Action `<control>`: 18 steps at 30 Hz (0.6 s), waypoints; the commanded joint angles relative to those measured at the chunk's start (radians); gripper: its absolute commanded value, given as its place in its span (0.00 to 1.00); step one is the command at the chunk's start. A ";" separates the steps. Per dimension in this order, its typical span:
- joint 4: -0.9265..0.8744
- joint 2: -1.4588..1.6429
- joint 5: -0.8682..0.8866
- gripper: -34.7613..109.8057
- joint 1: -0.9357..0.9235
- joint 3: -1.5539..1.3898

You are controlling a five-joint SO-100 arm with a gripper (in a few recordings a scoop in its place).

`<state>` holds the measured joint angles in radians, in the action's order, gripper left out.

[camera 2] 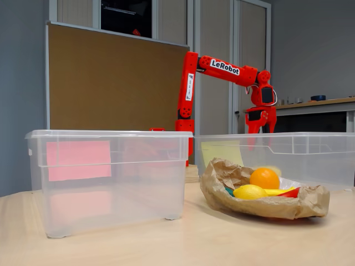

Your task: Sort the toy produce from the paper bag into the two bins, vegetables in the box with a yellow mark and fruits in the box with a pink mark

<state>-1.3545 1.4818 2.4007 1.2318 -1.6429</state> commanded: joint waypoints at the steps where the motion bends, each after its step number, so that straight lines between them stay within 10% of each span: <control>1: -0.140 0.072 -0.144 0.47 -0.060 0.095; 18: 0.135 0.146 -1.457 0.46 -0.690 0.276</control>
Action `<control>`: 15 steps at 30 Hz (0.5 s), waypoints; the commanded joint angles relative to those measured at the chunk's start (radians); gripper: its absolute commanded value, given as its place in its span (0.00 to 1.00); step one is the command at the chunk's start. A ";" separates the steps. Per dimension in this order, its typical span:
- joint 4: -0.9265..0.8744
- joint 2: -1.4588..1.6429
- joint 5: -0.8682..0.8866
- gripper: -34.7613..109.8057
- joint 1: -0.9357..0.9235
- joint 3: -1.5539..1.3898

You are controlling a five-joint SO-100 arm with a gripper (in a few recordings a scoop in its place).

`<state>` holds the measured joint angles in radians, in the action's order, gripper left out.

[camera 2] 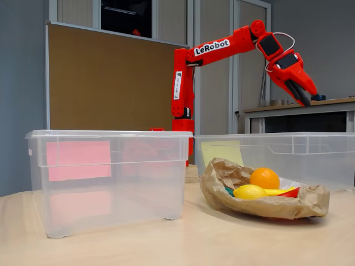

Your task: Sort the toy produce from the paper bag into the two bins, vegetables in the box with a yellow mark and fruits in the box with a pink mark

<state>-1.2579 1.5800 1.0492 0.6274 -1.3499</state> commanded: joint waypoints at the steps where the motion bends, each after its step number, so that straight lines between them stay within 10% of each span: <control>1: 0.064 0.052 -0.126 0.46 -0.126 -0.049; 6: 0.149 0.072 -0.055 0.46 -0.334 -0.239; 15: 0.124 -0.035 0.681 0.50 -0.491 -0.383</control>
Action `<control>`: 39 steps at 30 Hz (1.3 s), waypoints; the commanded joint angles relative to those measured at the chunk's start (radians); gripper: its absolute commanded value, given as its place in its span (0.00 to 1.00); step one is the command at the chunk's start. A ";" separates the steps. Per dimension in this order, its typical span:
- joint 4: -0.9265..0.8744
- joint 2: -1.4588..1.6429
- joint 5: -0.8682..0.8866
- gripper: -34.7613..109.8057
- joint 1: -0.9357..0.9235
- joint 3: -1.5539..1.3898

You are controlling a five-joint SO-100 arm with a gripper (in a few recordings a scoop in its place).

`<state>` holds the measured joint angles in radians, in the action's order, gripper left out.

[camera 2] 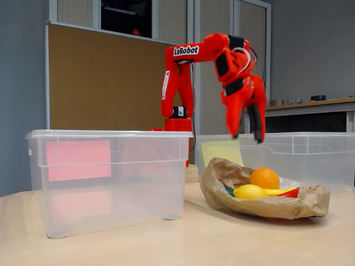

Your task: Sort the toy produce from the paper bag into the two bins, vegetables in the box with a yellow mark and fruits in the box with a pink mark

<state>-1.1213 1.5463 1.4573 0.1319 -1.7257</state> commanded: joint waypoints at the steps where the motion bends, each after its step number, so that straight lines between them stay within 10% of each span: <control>1: -0.023 -0.020 0.357 0.50 0.011 0.005; 19: -0.143 -0.399 0.910 0.49 0.166 0.459; 39: 0.121 -0.342 0.597 0.35 0.098 0.110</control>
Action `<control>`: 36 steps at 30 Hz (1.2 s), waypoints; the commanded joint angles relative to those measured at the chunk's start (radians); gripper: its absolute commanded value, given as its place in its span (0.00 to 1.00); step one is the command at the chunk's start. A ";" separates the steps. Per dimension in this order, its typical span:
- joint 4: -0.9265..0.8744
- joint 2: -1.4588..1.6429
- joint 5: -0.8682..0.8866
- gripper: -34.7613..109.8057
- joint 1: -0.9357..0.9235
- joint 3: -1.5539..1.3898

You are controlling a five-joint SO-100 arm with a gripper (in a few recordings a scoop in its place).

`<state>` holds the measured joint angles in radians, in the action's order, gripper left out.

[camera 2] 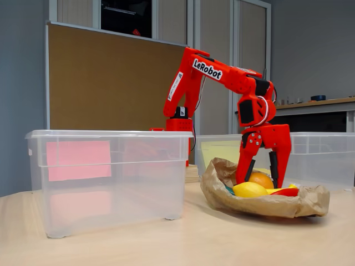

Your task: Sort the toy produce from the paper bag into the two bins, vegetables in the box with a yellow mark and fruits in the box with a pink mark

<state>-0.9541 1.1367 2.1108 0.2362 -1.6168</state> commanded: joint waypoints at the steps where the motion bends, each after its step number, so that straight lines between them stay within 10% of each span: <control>1: -0.067 0.084 -0.091 0.34 -0.011 0.012; 17: -0.308 0.571 -0.721 0.29 -0.121 0.083; 36: -0.164 0.724 -1.063 0.31 -1.031 -0.272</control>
<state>-1.1750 1.9175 1.0247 -0.6673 -1.8577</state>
